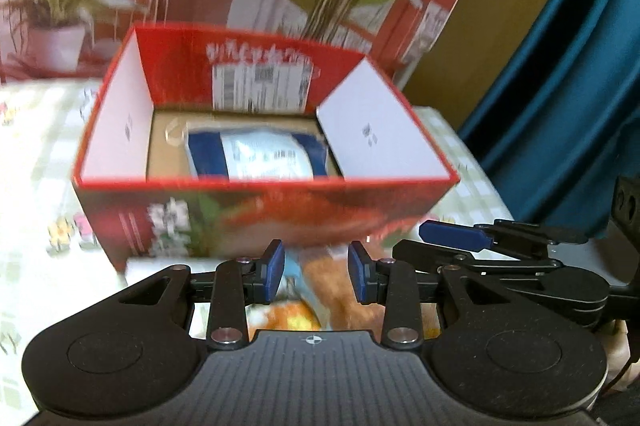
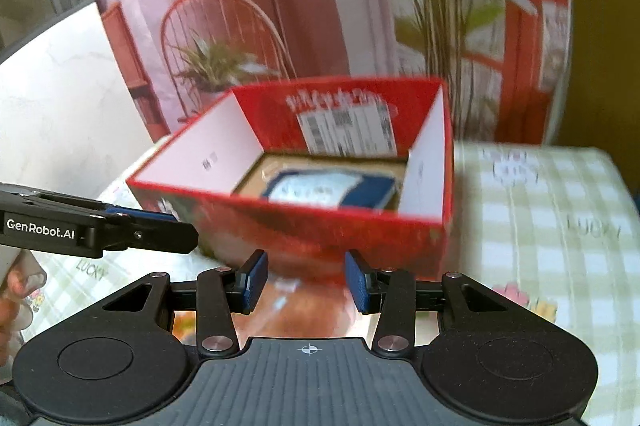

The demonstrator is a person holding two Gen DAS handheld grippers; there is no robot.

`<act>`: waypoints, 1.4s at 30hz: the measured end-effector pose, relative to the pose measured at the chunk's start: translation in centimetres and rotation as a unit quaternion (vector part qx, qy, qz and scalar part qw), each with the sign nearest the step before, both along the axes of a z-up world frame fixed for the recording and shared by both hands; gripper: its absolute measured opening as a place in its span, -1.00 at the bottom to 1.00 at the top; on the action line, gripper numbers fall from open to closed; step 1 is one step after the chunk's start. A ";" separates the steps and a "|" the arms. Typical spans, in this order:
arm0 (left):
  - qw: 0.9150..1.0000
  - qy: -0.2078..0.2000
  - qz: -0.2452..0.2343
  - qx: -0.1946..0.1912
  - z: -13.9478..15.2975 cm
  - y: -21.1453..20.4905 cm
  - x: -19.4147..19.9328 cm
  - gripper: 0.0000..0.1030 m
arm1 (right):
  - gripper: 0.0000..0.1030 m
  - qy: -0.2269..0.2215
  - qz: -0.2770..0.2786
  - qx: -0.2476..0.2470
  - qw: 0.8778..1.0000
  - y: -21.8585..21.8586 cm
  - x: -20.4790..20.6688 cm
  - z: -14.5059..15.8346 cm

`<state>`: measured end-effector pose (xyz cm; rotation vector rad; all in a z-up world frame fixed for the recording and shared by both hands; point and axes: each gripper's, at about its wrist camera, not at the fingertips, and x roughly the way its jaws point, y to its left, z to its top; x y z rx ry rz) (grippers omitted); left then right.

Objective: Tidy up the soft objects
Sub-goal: 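Open the left tool to release the bag inside the box and withdraw, then grasp the wrapped bread roll with the left tool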

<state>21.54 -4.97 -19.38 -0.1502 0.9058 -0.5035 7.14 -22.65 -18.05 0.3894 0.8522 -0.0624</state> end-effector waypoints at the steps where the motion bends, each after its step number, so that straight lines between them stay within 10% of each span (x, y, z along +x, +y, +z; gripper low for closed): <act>1: 1.000 0.010 -0.002 -0.002 -0.5 0.0 0.1 -0.29 | -0.22 0.005 -0.001 0.006 1.000 0.1 -0.2 -0.4; 23: 0.994 0.085 -0.036 -0.056 -4.8 -1.0 0.3 -0.29 | -0.10 0.044 -0.029 0.131 0.990 -0.5 -1.9 -4.3; 42: 0.992 0.098 -0.019 -0.079 -5.2 0.7 0.2 -0.29 | -0.20 0.044 -0.021 0.126 0.991 0.7 -1.6 -3.9</act>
